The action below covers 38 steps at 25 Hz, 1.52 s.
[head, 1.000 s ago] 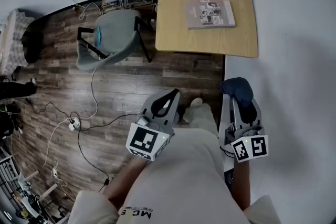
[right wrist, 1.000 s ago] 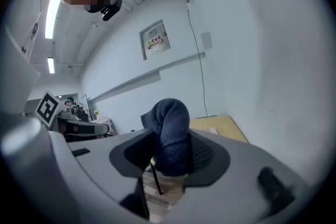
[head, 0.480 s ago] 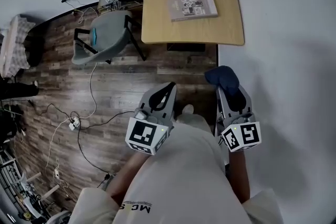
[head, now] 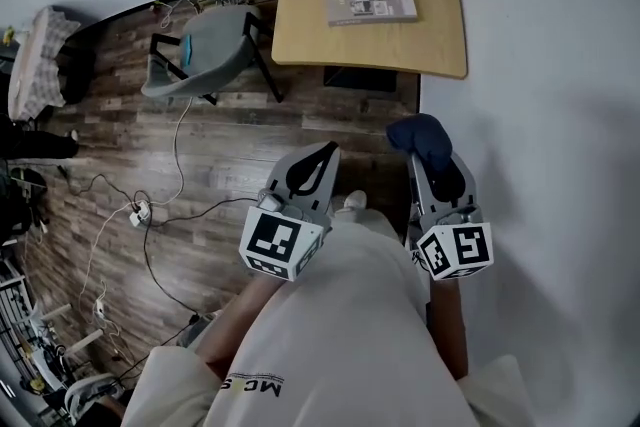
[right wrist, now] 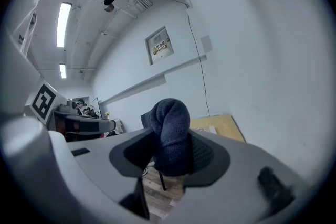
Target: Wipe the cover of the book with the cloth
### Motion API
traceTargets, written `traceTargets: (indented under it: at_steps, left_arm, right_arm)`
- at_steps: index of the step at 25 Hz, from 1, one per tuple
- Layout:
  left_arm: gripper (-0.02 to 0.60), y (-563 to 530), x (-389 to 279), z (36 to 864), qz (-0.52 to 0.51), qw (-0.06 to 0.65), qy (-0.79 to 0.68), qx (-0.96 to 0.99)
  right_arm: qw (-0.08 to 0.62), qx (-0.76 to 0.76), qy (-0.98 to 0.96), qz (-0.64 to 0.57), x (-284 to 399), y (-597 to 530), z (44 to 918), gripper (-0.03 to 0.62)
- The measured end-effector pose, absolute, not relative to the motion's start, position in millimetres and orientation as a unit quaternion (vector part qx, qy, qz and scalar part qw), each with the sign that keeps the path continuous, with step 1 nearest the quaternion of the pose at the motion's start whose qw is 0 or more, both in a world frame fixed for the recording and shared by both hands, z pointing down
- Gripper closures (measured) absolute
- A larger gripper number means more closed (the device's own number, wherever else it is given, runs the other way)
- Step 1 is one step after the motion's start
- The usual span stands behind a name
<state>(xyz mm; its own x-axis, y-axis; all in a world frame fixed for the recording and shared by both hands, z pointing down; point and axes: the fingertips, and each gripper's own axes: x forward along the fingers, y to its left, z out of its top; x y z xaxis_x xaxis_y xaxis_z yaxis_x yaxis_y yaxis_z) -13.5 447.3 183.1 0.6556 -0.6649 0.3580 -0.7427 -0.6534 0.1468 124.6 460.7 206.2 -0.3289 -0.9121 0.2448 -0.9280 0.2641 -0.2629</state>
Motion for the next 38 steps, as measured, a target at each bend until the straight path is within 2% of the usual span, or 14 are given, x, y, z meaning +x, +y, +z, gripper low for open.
traceTargets:
  at_steps: [14,25,38]
  left_arm:
    - [0.571,392.8,-26.1,219.4,0.146,0.164,-0.401,0.889]
    - [0.571,248.2,-26.7,239.7,0.147,0.189,-0.375,0.896]
    - [0.571,80.7,-54.9,251.8,0.139,0.181,-0.351,0.908]
  right_arm:
    - [0.033,0.583,-0.788,0.195,126.0,407.4,231.7,0.422]
    - [0.077,0.584,-0.782,0.203,112.9,274.3,244.4,0.421]
    - [0.121,0.609,-0.759,0.194,93.7,110.1,244.9,0.421]
